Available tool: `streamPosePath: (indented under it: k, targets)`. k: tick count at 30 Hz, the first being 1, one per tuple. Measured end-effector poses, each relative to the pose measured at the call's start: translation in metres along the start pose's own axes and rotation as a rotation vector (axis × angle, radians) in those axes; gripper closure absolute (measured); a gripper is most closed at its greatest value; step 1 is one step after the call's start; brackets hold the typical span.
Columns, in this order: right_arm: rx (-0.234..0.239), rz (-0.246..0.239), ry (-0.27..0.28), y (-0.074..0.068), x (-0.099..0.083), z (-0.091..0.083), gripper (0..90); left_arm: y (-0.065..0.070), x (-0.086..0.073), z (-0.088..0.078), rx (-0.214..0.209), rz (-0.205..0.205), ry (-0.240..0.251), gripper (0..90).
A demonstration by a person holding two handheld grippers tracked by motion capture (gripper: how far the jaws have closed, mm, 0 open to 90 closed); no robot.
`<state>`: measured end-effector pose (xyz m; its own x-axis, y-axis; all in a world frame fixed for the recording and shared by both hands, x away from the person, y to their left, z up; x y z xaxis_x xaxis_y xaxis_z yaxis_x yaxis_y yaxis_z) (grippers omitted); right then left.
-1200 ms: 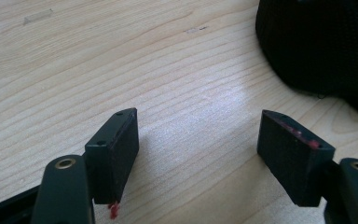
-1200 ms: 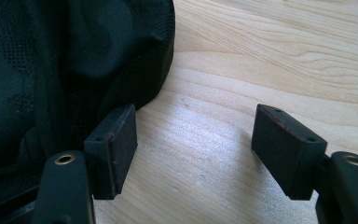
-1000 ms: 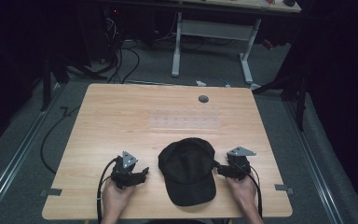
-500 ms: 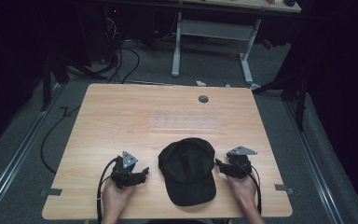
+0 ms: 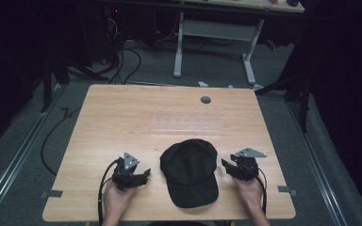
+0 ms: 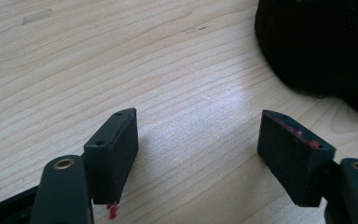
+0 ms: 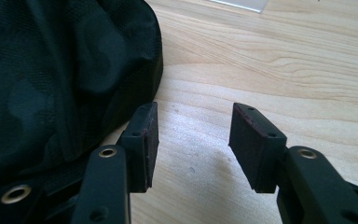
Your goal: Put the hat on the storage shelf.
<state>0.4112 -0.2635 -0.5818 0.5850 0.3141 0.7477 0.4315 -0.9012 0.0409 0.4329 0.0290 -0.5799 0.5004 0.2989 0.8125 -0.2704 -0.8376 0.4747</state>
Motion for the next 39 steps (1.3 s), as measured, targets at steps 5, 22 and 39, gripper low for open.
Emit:
streamPosePath:
  k: [5,22,39]
  targets:
    - [0.015,0.006,0.013,-0.001,0.001,-0.008,53.1,0.0,0.0,0.0,-0.001,-0.002,0.0,28.9]
    - [0.076,-0.014,0.031,-0.016,0.006,-0.027,55.1,0.0,0.0,0.0,-0.002,-0.001,0.0,28.5]
    - [0.126,-0.07,0.044,-0.038,0.032,-0.03,55.6,0.0,0.0,0.0,-0.001,0.001,-0.003,28.3]
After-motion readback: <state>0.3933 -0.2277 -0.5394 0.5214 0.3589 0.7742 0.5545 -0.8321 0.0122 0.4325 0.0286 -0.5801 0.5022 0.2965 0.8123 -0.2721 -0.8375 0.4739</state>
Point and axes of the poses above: each handheld gripper's, and its own axes: z roughly forward along the jaws, x roughly out of its top, y roughly to its right, the point moved 10 cm from there along z, roughly forward along the jaws, and after that the axes turned 5 degrees about -z, right-handed, at the moved point
